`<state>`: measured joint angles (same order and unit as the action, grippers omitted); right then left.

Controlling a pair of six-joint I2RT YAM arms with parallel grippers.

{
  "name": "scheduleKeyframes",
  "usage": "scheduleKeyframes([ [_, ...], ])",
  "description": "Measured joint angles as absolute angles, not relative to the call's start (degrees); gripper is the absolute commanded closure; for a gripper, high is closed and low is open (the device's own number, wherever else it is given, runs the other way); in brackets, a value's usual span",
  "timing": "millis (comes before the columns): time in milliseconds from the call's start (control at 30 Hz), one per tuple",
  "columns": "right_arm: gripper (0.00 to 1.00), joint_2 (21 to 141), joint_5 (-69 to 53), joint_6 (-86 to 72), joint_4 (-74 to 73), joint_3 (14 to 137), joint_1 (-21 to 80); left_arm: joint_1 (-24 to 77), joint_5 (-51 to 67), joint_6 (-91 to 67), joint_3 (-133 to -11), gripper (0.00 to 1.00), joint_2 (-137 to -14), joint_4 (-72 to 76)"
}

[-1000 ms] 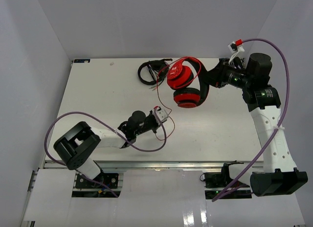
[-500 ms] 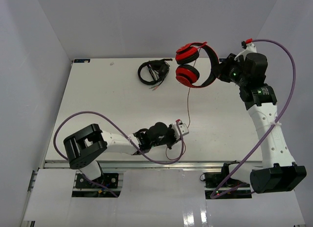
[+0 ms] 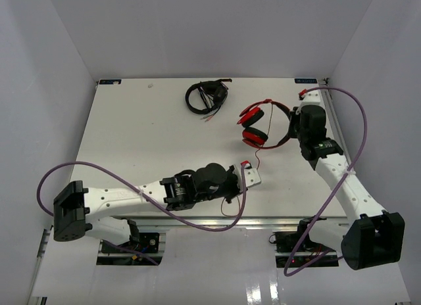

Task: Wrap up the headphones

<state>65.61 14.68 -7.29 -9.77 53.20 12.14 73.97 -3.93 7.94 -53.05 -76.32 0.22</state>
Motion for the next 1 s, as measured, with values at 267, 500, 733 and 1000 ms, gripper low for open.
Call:
scheduleKeyframes([
  [267, 0.92, 59.3, 15.3, 9.3, -4.8, 43.3, 18.5, 71.5, -9.4, 15.5, -64.5, 1.00, -75.0, -11.5],
  [500, 0.92, 55.6, 12.7, 14.4, -5.5, 42.3, 18.9, 62.8, -7.9, 20.6, -72.7, 1.00, -79.3, -15.3],
  [733, 0.92, 52.4, 8.1, 13.6, -7.5, 40.8, 19.2, 57.5, -2.9, 23.1, -78.5, 1.00, -82.5, -19.5],
  [1000, 0.92, 55.7, 7.0, 5.0, -10.9, 45.1, 19.2, 57.6, 7.7, 20.5, -79.2, 1.00, -80.9, -23.5],
])
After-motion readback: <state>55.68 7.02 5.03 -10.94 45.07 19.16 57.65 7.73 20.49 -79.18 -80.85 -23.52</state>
